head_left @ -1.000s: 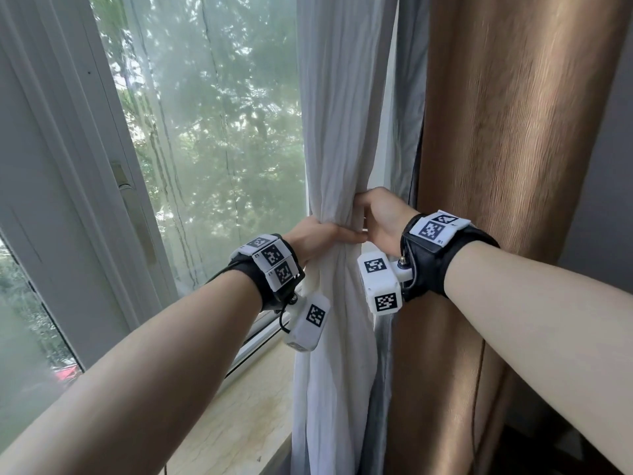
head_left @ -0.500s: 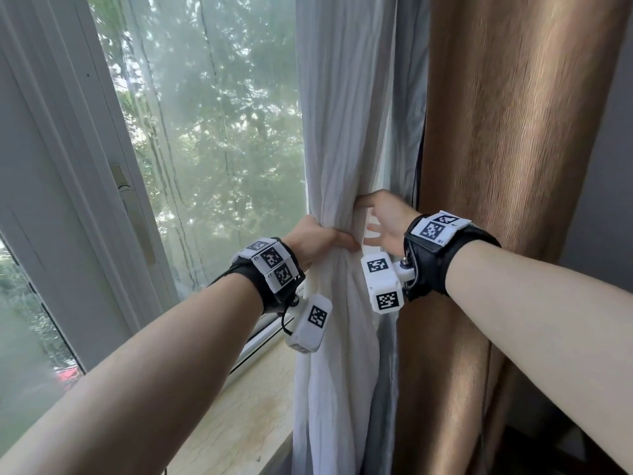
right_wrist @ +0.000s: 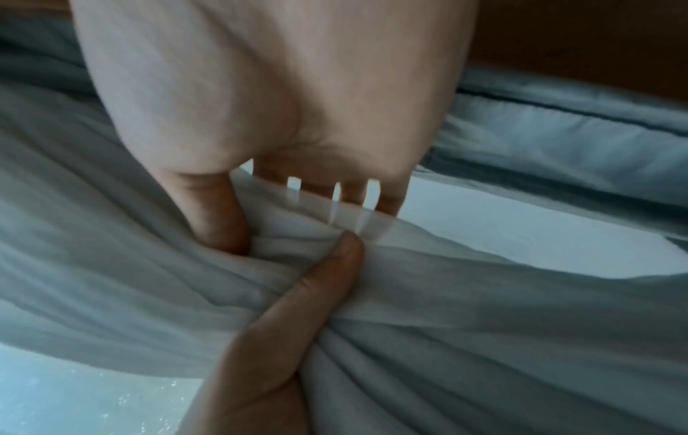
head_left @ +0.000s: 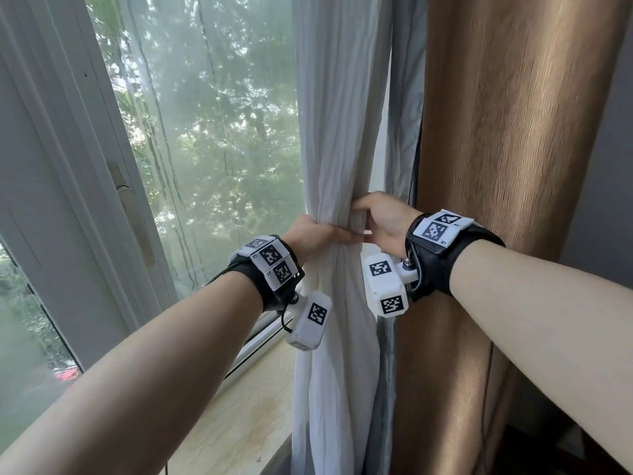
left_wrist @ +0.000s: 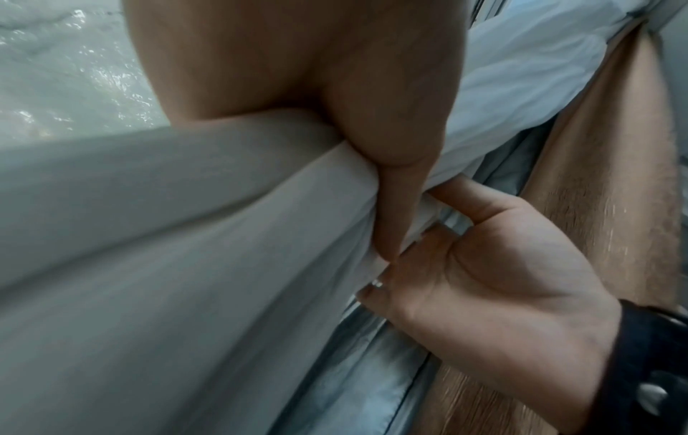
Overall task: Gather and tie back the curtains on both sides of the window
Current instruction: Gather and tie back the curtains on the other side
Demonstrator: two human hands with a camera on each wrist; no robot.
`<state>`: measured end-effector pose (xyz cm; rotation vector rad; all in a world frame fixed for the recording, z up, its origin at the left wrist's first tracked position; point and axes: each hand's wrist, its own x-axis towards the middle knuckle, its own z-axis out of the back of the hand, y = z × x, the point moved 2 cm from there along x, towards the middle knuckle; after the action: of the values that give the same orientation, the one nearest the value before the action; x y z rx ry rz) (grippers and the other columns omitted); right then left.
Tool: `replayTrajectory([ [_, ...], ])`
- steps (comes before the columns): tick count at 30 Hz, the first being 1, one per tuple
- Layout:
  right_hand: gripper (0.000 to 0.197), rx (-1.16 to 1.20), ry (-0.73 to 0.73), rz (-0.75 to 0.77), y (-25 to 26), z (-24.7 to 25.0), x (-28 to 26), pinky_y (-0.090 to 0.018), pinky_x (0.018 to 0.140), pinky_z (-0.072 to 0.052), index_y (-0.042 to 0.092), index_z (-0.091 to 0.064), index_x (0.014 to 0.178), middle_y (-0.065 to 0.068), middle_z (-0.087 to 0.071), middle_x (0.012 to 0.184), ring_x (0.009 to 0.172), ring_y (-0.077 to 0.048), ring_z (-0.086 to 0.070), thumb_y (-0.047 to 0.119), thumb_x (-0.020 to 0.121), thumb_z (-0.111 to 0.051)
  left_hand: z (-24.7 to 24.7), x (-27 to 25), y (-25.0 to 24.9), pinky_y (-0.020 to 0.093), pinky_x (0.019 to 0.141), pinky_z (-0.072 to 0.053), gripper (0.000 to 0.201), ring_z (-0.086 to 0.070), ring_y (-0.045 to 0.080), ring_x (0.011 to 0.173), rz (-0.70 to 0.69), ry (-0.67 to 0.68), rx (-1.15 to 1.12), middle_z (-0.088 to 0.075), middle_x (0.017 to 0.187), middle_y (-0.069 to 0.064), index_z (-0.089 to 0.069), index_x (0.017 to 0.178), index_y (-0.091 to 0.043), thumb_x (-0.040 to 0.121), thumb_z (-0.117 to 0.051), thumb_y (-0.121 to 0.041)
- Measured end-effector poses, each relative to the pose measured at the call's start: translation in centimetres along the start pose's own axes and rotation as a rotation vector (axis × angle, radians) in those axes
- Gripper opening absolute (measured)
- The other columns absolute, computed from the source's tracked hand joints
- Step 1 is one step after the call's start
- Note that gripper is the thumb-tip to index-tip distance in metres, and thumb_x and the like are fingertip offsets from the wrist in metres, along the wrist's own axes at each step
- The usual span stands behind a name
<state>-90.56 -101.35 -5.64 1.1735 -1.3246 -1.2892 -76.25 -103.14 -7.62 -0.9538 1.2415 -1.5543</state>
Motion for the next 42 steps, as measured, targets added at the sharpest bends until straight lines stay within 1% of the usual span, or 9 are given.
replayTrajectory([
  [3,0.058,-0.067,-0.205,0.036,0.1,0.8,0.7,-0.035,0.078,-0.056,0.012,-0.073,0.122,-0.002,-0.073,0.122,0.115,-0.023,-0.065,0.024,0.066,-0.082,0.2,0.0,0.1,0.047,0.086,-0.064,0.062,-0.077,0.030,0.091,0.026,-0.039,0.001,-0.079,0.101,0.011,-0.075,0.107,-0.008,0.048,-0.093,-0.017],
  [11,0.044,0.016,-0.113,-0.045,-0.4,0.9,0.3,-0.038,0.082,-0.052,0.017,-0.064,0.125,0.003,-0.059,0.124,0.122,-0.022,-0.052,0.018,0.082,-0.073,-0.1,-0.6,0.2,0.048,0.080,-0.065,0.037,-0.077,0.035,0.090,0.029,0.039,-0.009,-0.078,0.099,0.017,-0.074,0.104,-0.003,0.069,-0.084,0.002],
  [15,0.037,0.088,-0.013,-0.064,-0.8,0.2,0.1,-0.034,0.065,-0.053,0.006,-0.074,0.124,-0.011,-0.072,0.106,0.097,-0.029,-0.065,0.012,0.091,-0.058,-0.6,-0.6,0.1,0.050,0.091,-0.062,0.067,-0.076,0.034,0.104,0.026,0.159,-0.068,-0.077,0.115,0.014,-0.069,0.126,-0.005,0.062,-0.091,-0.006],
  [19,0.029,0.026,-0.056,-0.024,-0.7,-0.1,0.5,-0.032,0.062,-0.052,-0.001,-0.073,0.113,-0.004,-0.066,0.064,0.078,-0.026,-0.059,0.001,0.093,-0.052,-0.6,1.5,1.2,0.051,0.084,-0.063,0.113,-0.077,0.033,0.100,0.055,0.086,-0.084,-0.076,0.118,0.013,-0.053,0.139,-0.009,0.041,-0.108,-0.026],
  [24,0.032,-0.022,-0.061,0.010,-0.6,0.1,0.5,-0.032,0.074,-0.054,0.003,-0.073,0.121,-0.010,-0.076,0.105,0.093,-0.025,-0.067,0.004,0.090,-0.065,0.2,-0.5,0.0,0.042,0.078,-0.065,0.040,-0.078,0.029,0.088,0.056,0.056,0.001,-0.080,0.097,0.010,-0.076,0.107,-0.009,0.070,-0.091,-0.011],
  [29,0.045,-0.119,-0.292,0.030,-0.7,1.6,0.8,-0.035,0.079,-0.054,0.016,-0.072,0.110,-0.002,-0.074,0.107,0.097,-0.018,-0.065,0.022,0.069,-0.089,0.4,-0.6,0.0,0.048,0.083,-0.065,0.064,-0.077,0.031,0.088,0.066,-0.014,0.012,-0.079,0.100,0.012,-0.073,0.112,-0.007,0.053,-0.094,-0.020],
  [32,0.078,-0.079,-0.261,-0.028,-0.7,1.4,0.7,-0.040,0.080,-0.056,0.019,-0.064,0.129,0.002,-0.065,0.128,0.114,-0.018,-0.055,0.026,0.055,-0.086,0.4,-0.7,0.1,0.048,0.082,-0.065,0.078,-0.078,0.030,0.088,0.063,-0.002,0.004,-0.080,0.099,0.010,-0.074,0.112,-0.008,0.039,-0.094,-0.027],
  [37,0.028,0.011,-0.128,-0.077,-0.2,0.0,0.1,-0.038,0.071,-0.055,0.014,-0.073,0.112,-0.006,-0.065,0.128,0.118,-0.030,-0.059,0.003,0.090,-0.059,0.1,-0.8,0.0,0.048,0.086,-0.064,0.071,-0.078,0.030,0.092,0.045,0.035,-0.011,-0.080,0.100,0.009,-0.076,0.112,-0.010,0.045,-0.096,-0.021],
  [42,0.039,-0.007,-0.137,-0.009,-0.2,-0.2,0.6,-0.040,0.075,-0.058,0.004,-0.067,0.126,-0.015,-0.073,0.115,0.102,-0.031,-0.065,-0.007,0.091,-0.055,0.2,-0.9,0.1,0.043,0.083,-0.065,0.045,-0.078,0.028,0.088,0.019,-0.046,-0.046,-0.080,0.097,0.009,-0.077,0.104,-0.006,0.063,-0.095,-0.008],
])
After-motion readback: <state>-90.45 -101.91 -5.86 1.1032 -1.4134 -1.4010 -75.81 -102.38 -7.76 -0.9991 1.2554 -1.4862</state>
